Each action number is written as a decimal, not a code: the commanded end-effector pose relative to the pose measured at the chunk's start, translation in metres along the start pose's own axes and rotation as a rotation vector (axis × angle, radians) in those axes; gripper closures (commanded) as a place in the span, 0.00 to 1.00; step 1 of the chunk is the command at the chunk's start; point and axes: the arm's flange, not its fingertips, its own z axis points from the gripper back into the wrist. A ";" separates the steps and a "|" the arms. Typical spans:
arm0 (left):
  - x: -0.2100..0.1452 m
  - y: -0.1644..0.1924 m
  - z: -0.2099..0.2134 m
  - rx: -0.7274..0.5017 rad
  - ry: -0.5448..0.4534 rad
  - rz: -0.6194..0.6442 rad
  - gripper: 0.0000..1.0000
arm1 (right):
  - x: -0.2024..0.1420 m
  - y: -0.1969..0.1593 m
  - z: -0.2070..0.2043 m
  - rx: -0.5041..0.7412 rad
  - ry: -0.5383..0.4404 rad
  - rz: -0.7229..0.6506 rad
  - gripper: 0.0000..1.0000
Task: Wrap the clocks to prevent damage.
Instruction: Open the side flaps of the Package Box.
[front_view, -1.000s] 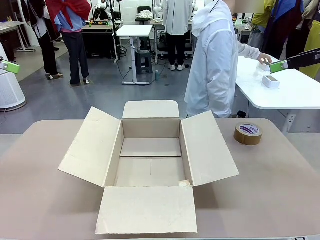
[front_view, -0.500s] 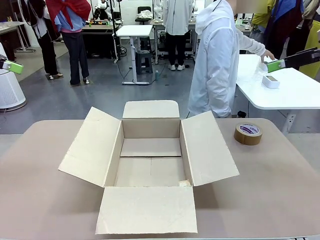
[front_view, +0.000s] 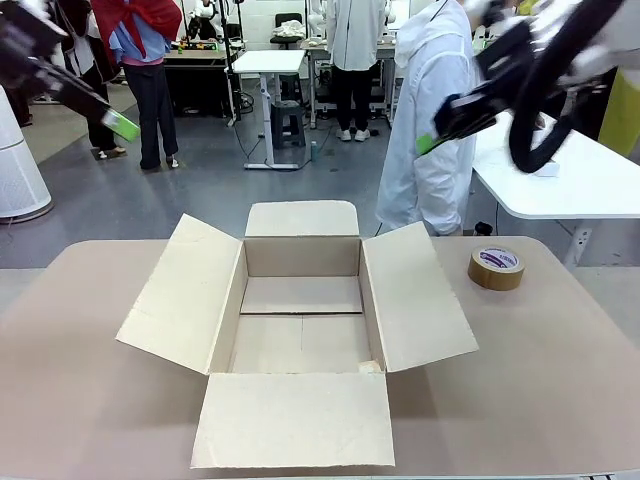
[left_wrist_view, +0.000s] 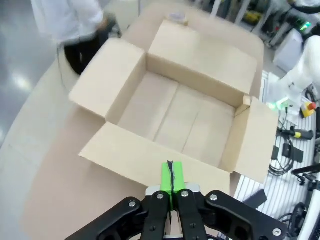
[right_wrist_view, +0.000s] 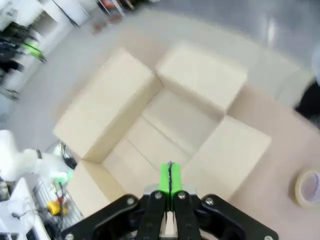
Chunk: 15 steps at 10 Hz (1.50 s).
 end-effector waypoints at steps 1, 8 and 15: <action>0.022 -0.004 -0.056 0.077 0.218 0.137 1.00 | 0.006 0.015 -0.034 -0.074 0.312 -0.102 0.99; 0.008 -0.023 -0.127 0.366 0.474 0.173 1.00 | -0.018 0.018 -0.086 -0.102 0.520 -0.215 0.99; 0.015 -0.021 -0.140 0.329 0.472 0.358 1.00 | -0.028 0.024 -0.117 -0.334 0.501 -0.259 0.99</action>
